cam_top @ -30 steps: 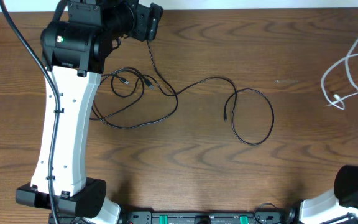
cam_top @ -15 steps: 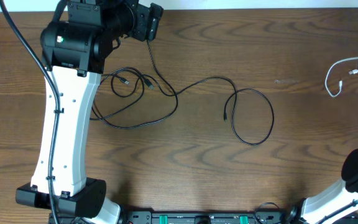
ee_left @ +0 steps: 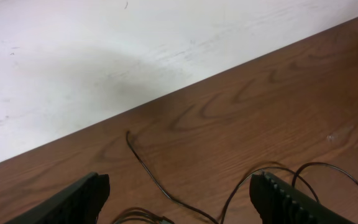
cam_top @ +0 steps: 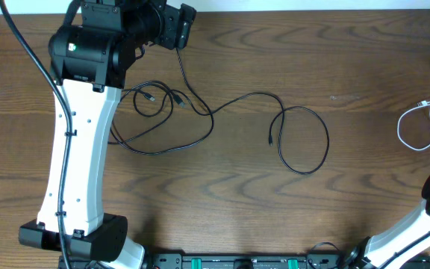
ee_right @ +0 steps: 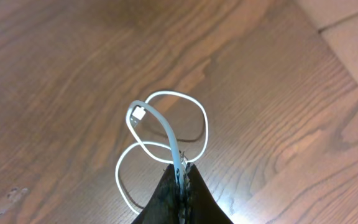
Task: Untangle cables
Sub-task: 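Lay the white cable down at the right and open the right gripper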
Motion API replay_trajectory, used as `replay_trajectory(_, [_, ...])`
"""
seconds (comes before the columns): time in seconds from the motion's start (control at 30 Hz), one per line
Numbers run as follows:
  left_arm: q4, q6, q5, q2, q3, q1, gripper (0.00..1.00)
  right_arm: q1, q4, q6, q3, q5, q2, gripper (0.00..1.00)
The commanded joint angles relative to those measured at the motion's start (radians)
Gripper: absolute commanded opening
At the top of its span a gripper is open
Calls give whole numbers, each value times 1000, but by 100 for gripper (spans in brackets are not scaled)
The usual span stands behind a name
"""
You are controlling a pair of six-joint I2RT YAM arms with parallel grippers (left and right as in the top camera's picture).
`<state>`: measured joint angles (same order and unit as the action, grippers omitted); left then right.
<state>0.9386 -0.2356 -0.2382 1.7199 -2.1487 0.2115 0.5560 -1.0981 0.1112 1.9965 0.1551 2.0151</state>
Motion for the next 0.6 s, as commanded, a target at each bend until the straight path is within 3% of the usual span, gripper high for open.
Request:
replay_trajectory(0.0, [3,1,-12,-23,0,3,77,20,-7,51,17,37,5,1])
replay_trajectory(0.43, [3,1,-12,-21,0,3,77,52,-12,44,17,-6,5,1])
replay_trajectory(0.47, [3,1,-13,-21,0,3,77,52,-12,44,17,-13,5,7])
replay_trajectory(0.53, [3,1,-12,-21,0,3,77,52,-12,45,17,-12,5,46])
replay_trajectory(0.57, [3,1,-12,-21,0,3,77,52,-12,45,17,-13,5,59])
